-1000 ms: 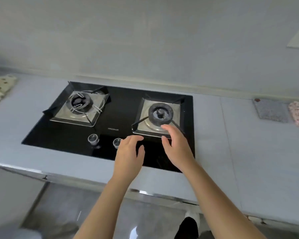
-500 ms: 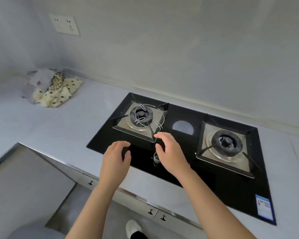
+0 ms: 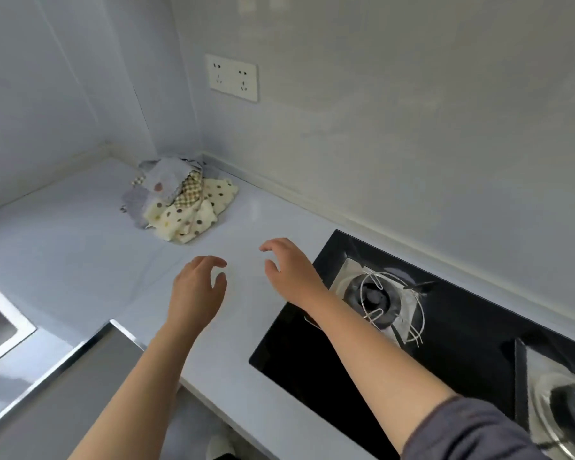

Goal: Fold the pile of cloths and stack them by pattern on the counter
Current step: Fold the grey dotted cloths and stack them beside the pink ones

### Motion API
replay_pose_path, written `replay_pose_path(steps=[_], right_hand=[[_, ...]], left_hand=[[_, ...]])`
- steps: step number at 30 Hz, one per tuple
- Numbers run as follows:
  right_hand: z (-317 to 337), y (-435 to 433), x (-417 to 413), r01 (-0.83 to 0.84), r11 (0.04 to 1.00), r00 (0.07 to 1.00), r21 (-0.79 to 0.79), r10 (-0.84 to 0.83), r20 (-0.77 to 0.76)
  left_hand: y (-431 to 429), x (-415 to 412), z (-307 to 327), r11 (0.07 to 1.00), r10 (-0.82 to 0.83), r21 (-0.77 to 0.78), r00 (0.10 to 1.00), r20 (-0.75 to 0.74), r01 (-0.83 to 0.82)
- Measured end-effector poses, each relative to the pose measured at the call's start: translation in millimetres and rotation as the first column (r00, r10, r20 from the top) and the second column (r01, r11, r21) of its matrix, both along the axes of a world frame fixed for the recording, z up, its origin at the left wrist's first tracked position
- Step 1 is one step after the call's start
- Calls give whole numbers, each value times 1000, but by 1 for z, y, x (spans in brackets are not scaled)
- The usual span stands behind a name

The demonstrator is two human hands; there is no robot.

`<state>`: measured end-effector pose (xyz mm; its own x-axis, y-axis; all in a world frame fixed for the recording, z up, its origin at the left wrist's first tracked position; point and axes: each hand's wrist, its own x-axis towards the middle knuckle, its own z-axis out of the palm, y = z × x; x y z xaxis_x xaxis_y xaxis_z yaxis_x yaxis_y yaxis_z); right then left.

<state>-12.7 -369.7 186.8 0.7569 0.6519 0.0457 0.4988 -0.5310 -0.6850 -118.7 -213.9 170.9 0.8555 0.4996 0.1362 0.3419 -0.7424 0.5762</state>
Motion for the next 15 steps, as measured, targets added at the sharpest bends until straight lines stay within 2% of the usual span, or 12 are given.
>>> replay_pose_path(steps=[5,10,12,15], right_hand=[[-11,90,39,1,997,1000,-74,-2,-13],[-28,207,82,53,990,995,-133,-63,-75],[-36,251,97,131,987,976,-93,-145,-165],[-49,307,117,289,957,886,-11,-272,-375]], left_hand=[[105,45,-14,1000,22,5,1000,6,-22],[224,105,-31,998,36,-54,998,-49,-39],[264,130,-37,998,40,-54,997,-73,-44],[311,164,-45,997,54,-57,995,-89,-59]])
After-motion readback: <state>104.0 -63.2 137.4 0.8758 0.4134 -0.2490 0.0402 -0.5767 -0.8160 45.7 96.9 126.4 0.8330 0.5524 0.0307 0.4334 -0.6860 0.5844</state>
